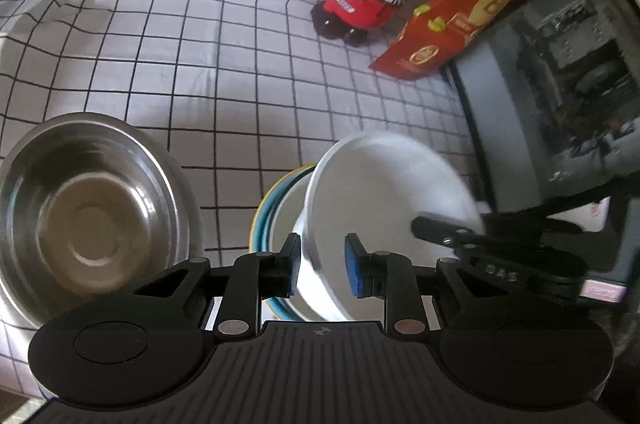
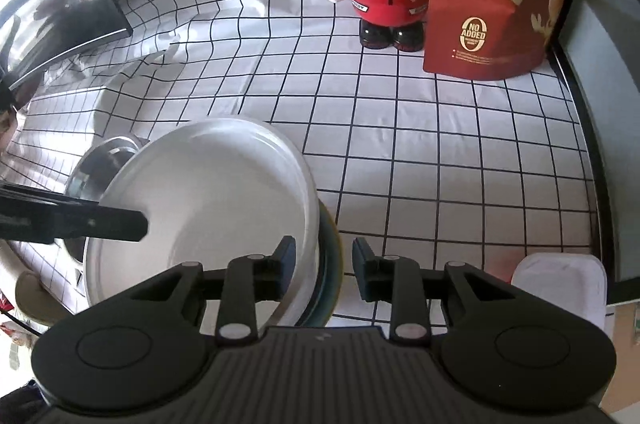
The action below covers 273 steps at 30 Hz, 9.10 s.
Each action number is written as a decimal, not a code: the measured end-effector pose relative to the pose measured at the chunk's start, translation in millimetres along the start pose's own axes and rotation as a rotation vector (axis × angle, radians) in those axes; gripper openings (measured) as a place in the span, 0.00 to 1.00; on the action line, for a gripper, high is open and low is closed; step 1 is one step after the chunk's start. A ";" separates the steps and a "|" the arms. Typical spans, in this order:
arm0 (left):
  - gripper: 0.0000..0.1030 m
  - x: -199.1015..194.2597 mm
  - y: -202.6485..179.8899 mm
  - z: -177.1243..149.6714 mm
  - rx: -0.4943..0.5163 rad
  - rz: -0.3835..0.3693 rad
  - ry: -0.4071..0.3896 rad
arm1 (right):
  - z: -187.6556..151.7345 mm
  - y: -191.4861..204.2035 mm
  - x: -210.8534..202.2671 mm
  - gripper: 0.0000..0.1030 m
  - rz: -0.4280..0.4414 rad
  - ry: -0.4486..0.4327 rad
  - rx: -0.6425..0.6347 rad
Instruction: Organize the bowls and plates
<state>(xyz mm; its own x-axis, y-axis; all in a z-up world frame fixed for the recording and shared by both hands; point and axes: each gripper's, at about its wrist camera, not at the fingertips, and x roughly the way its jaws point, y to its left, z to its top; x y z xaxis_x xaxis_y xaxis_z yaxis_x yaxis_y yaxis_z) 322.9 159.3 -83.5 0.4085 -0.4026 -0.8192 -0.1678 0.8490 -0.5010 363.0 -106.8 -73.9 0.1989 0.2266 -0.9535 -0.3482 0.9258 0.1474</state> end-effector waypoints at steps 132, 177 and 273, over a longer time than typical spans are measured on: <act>0.16 -75.6 -32.6 -48.1 0.117 0.118 -0.589 | 45.6 66.3 -66.7 0.67 0.126 -0.482 -0.299; 0.40 73.9 28.9 -26.0 -0.136 0.089 -0.034 | -17.7 -40.9 88.9 0.59 0.391 0.150 0.157; 0.68 57.7 39.3 -60.2 -0.139 0.071 0.074 | -40.1 -3.0 87.7 0.60 0.360 0.270 0.118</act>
<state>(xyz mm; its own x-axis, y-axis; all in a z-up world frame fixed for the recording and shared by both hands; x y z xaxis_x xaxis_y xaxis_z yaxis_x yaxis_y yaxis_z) 285.9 148.8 -167.2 0.3250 -0.3721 -0.8695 -0.3181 0.8228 -0.4710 344.8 -101.8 -168.5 -0.1663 0.4674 -0.8683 -0.2415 0.8344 0.4954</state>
